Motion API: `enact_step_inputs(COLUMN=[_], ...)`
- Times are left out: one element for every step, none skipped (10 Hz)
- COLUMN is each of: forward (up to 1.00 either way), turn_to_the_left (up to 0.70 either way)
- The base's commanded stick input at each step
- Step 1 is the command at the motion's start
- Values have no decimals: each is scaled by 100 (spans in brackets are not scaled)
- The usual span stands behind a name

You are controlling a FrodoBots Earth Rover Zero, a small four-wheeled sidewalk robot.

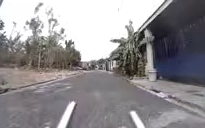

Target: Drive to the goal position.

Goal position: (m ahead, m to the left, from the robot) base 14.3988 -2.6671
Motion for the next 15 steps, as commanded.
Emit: enact_step_inputs(forward=[70, 70, 70, 70, 70, 70, 84, 85, 85, 85, 85, 85, 85, 85, 85], turn_to_the_left=[0, 0, 0, 0, 0, 5, 0, 0, 0, 3, 8, -34, -34, -15, 1])
